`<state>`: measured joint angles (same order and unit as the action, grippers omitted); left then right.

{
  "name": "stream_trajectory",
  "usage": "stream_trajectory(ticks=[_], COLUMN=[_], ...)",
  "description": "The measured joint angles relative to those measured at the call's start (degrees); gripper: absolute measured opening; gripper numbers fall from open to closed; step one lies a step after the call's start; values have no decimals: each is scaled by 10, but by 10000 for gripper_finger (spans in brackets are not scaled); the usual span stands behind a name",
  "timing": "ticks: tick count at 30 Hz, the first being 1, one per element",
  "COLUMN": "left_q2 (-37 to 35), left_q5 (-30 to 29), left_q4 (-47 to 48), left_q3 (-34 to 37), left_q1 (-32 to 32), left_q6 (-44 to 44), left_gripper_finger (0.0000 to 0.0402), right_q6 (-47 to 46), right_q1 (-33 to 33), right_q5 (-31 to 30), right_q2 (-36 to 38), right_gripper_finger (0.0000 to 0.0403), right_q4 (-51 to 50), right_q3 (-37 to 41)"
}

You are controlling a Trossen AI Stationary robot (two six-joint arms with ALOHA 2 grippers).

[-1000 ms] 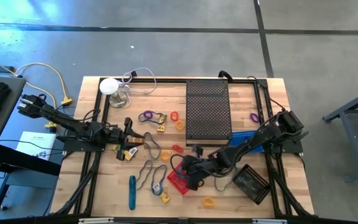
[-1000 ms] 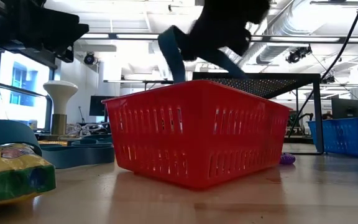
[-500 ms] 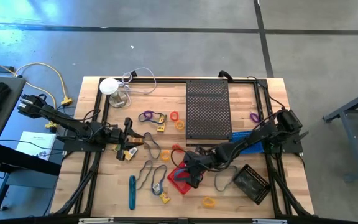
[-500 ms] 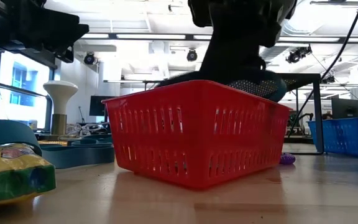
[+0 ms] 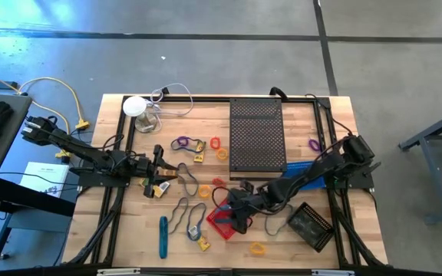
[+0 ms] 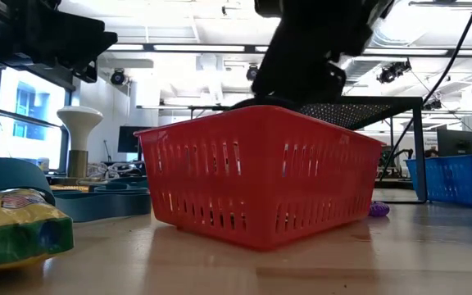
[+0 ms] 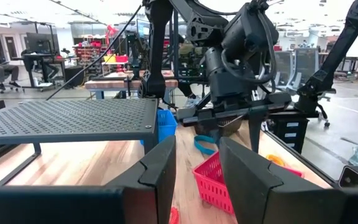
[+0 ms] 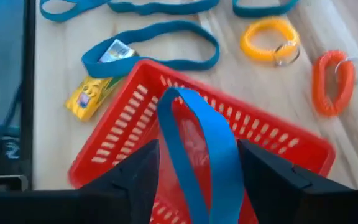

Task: Pick & Place Office Desk Supplies
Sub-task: Put the blue rubberband into the red basket

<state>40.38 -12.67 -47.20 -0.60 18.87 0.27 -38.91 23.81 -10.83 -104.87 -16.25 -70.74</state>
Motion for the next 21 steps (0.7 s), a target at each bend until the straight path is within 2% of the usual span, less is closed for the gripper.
stream_trajectory(ticks=[7,16,21], left_q2=[0,0,0], left_q5=[-1,-1,-1], left_q4=[0,0,0], left_q3=[0,0,0], left_q1=[0,0,0], left_q6=[2,3,0], left_gripper_finger=[120,120,120], right_q6=[-50,-20,18], right_q1=[-3,-3,3], right_q5=[67,66,32], right_q2=[1,1,25], right_gripper_finger=[172,120,109], right_q4=[-22,-24,-34], right_q3=[0,0,0])
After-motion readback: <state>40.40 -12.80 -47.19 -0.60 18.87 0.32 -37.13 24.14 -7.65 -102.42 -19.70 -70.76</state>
